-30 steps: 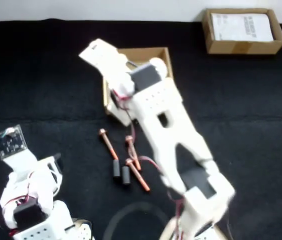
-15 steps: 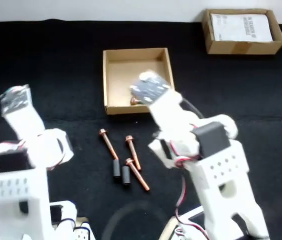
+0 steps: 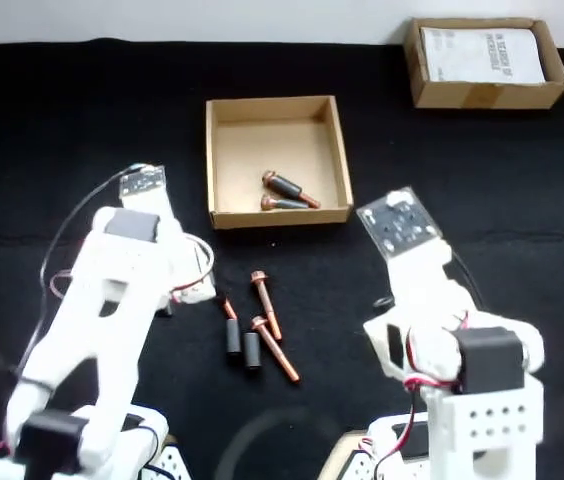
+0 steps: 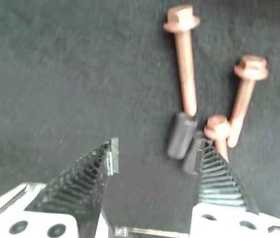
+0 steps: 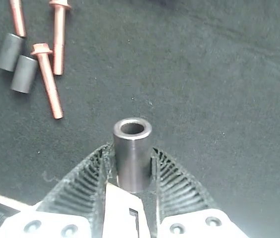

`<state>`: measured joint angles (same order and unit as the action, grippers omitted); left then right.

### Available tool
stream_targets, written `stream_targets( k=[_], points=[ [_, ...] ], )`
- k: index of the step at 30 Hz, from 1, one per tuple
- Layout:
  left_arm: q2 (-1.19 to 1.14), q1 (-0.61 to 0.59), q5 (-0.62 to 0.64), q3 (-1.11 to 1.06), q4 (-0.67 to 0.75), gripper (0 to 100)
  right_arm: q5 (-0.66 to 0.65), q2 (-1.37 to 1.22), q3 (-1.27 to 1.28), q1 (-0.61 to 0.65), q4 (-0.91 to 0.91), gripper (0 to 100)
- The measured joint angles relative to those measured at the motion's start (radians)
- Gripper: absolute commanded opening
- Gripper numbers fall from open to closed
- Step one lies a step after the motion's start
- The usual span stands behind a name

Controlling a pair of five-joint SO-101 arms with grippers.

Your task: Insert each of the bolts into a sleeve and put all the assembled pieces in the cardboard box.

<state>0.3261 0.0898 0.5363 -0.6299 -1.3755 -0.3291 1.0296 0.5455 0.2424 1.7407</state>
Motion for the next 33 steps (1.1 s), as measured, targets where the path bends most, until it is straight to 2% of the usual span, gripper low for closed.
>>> stream_targets(
  k=[12,24,26,29,31,33],
  points=[
    [-0.293,0.002,0.023,0.025,0.319,25,0.000,0.074,0.037,-0.023,0.012,0.8],
    [-0.562,0.002,0.023,0.235,0.304,25,0.000,0.074,0.037,-0.026,0.012,0.8],
    [-0.569,0.002,0.023,0.242,0.301,19,0.000,0.074,0.037,-0.026,0.012,0.8],
    [-0.571,0.006,0.025,0.245,0.301,1,0.000,0.074,0.037,-0.026,0.012,0.8],
    [-0.571,0.011,0.026,0.258,0.302,3,0.000,0.074,0.037,-0.026,0.012,0.8],
    [-0.571,0.012,0.029,0.261,0.305,1,0.000,0.074,0.037,-0.026,0.009,0.8]
  ],
)
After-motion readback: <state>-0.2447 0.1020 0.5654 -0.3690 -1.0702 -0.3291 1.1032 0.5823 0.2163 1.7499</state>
